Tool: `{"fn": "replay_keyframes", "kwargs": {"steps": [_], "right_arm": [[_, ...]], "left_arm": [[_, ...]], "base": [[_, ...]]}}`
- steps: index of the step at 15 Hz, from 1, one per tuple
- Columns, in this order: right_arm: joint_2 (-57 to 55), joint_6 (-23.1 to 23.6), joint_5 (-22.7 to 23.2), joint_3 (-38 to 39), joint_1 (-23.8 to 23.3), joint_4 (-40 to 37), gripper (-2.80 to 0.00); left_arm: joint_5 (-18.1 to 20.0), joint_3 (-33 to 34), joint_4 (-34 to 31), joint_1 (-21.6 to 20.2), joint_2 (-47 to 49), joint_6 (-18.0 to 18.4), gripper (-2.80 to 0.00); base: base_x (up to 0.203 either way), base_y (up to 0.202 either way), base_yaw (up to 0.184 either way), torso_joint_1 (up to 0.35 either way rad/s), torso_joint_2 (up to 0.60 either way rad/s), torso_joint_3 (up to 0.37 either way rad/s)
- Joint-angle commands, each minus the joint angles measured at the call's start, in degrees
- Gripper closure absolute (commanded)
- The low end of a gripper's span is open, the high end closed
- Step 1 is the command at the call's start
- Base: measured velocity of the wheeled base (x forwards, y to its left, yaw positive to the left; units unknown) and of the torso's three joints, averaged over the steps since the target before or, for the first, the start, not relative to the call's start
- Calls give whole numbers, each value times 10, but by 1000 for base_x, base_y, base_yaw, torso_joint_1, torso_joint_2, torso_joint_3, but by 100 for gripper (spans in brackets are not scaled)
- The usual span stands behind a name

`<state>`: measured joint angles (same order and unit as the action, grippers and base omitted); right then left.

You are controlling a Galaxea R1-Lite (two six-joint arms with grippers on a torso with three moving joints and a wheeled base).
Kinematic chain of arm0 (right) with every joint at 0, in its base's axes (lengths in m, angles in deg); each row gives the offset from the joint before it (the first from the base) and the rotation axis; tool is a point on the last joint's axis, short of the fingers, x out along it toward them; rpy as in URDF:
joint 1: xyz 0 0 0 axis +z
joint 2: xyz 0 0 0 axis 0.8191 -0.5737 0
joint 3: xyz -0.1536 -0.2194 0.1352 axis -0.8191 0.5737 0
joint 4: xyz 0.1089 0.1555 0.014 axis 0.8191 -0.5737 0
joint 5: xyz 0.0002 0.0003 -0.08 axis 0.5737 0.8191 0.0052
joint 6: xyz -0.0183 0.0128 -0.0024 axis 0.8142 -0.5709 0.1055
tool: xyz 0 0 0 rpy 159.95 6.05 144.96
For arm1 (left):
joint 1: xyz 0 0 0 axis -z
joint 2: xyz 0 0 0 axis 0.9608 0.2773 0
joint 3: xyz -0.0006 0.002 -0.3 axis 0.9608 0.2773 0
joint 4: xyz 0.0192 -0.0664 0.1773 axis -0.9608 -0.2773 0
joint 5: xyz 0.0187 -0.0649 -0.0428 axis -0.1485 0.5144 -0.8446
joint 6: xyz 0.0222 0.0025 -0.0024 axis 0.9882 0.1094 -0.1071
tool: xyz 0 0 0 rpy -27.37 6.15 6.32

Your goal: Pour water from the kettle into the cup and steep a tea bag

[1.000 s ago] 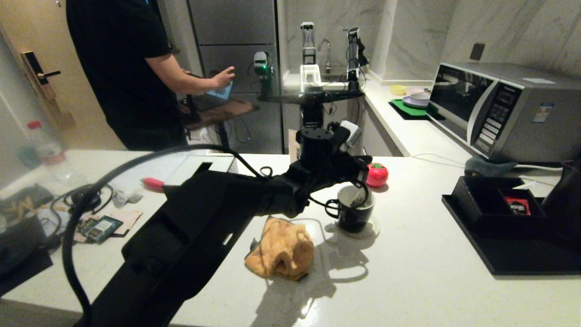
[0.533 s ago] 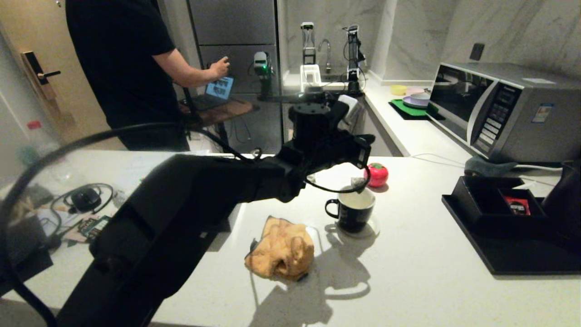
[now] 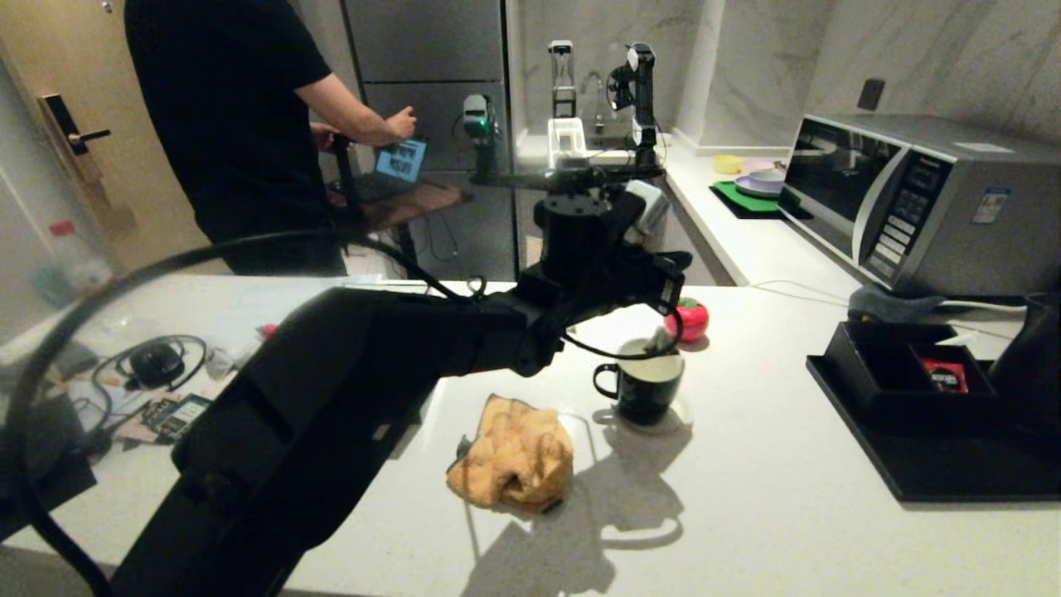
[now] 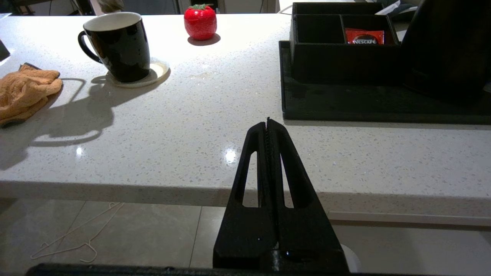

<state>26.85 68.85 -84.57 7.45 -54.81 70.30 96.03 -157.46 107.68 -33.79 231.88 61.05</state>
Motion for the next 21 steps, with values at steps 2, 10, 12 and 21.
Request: {"fn": "replay_keyframes", "kwargs": {"steps": [2, 10, 12, 21], "right_arm": [[-1, 0, 0, 0, 0, 0, 0], [-1, 0, 0, 0, 0, 0, 0], [-1, 0, 0, 0, 1, 0, 0], [-1, 0, 0, 0, 0, 0, 0]], "left_arm": [[1, 0, 3, 6, 24, 1, 0], [0, 0, 35, 10, 68, -2, 0], [0, -1, 35, 9, 62, -1, 0], [-20, -1, -6, 2, -34, -1, 0]], "base": [[0, 0, 0, 0, 0, 0], [0, 0, 0, 0, 0, 0], [0, 0, 0, 0, 0, 0], [0, 0, 0, 0, 0, 0]]}}
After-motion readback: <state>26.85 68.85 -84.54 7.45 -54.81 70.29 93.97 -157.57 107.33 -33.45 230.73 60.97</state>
